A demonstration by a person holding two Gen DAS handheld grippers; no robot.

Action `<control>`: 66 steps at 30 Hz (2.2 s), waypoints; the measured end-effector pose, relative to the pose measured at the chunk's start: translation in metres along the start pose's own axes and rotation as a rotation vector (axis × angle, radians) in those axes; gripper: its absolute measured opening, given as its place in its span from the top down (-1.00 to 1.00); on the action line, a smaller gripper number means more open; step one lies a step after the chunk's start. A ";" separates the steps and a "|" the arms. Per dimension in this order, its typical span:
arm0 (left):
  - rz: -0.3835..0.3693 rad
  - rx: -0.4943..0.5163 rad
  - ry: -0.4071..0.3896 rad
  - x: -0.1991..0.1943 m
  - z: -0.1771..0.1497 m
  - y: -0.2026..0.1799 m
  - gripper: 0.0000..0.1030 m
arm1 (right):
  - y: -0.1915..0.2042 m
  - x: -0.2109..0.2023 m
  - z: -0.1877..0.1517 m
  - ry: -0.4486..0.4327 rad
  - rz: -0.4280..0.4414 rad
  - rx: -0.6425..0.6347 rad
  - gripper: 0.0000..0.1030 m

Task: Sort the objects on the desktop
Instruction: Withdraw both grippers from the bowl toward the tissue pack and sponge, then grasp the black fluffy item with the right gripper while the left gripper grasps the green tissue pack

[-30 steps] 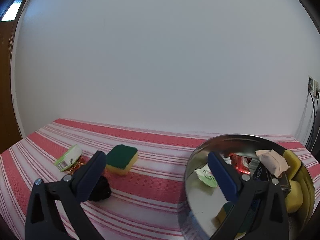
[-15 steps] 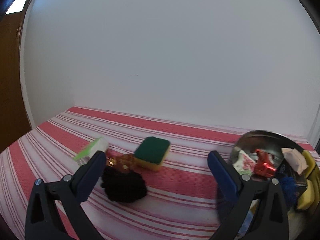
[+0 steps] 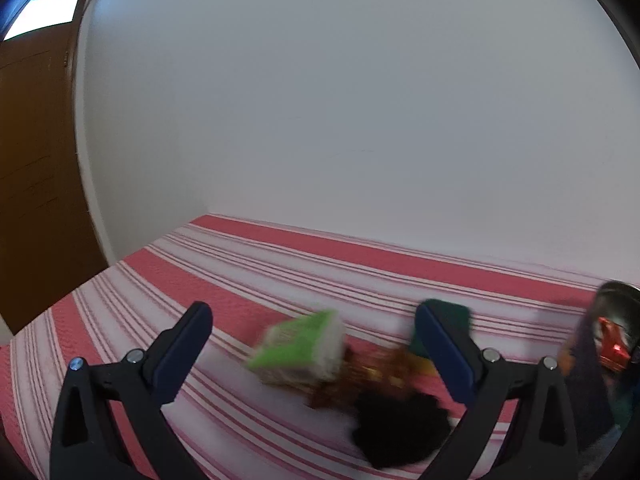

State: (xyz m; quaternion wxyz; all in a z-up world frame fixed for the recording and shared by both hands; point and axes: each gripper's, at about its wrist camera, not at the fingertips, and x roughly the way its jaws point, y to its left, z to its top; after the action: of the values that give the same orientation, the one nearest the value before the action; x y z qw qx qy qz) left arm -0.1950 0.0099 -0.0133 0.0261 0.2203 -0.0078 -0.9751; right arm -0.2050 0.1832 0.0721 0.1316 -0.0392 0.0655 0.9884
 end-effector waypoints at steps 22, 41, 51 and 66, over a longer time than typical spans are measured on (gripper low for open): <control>0.118 -0.187 0.194 0.060 0.008 0.089 -0.99 | 0.086 0.163 -0.048 0.678 0.084 -0.106 -0.98; -0.111 0.010 0.214 0.061 0.008 0.035 -0.99 | 0.054 0.103 -0.041 0.581 0.158 0.049 -0.22; -0.207 -0.148 0.453 0.101 -0.008 0.044 -0.99 | 0.041 0.112 -0.046 0.600 0.169 0.119 -0.22; -0.165 -0.119 0.435 0.090 -0.010 0.051 -0.43 | 0.041 0.099 -0.037 0.544 0.160 0.118 -0.22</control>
State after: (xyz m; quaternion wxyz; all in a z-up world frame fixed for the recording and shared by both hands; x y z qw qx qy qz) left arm -0.2692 -0.0456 -0.0595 -0.0396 0.4230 0.0733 -0.9023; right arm -0.3086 0.1645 0.0311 0.0331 -0.2899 0.1585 0.9433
